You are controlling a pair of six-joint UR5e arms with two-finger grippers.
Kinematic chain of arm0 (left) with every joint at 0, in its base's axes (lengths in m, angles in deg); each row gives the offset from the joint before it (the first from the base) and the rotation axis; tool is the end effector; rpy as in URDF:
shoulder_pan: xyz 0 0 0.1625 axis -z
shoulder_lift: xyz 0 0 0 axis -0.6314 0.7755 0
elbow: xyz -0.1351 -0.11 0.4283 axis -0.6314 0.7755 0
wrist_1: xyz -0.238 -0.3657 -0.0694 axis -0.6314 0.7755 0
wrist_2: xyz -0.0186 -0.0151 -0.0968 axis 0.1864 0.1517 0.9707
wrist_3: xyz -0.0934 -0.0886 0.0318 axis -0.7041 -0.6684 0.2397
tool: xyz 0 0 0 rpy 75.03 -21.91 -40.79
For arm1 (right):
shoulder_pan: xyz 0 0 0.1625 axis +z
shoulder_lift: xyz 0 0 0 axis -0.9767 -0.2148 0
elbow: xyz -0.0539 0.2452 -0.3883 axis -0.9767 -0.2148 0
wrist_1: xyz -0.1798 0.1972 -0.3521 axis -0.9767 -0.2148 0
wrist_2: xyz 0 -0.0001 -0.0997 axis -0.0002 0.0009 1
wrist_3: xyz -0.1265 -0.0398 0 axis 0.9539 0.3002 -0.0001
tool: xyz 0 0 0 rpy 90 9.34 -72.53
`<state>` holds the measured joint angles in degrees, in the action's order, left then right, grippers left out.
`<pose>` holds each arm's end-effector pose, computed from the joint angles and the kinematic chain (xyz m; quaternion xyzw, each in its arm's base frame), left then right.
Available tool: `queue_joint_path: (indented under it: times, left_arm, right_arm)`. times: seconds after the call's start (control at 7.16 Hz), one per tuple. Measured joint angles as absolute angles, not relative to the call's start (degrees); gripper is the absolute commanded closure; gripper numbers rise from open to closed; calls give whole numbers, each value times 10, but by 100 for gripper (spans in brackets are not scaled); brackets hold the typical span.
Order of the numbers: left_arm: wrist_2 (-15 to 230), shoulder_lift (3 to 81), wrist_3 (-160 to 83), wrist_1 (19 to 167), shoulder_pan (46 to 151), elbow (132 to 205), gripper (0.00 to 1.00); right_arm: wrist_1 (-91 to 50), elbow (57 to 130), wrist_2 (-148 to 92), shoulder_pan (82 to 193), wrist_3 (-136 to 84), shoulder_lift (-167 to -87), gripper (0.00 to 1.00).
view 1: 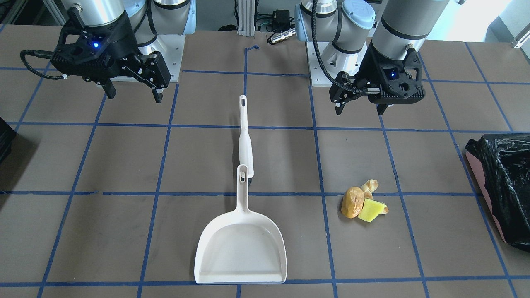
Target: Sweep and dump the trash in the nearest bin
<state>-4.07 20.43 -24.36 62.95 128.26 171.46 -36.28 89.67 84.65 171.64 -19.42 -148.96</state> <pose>-0.1257 -0.5117 0.4766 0.0140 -0.9998 0.0110 0.0014 0.1701 -0.5072 0.5212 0.0520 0.9975 -0.0475 0.0083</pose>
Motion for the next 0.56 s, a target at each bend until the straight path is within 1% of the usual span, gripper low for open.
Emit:
queue_joint_path:
  times: [0.56]
  left_arm:
    - [-45,206,-244,630,1283,1716,0]
  right_arm:
    - [-362,897,847,1716,-194,-1490,0]
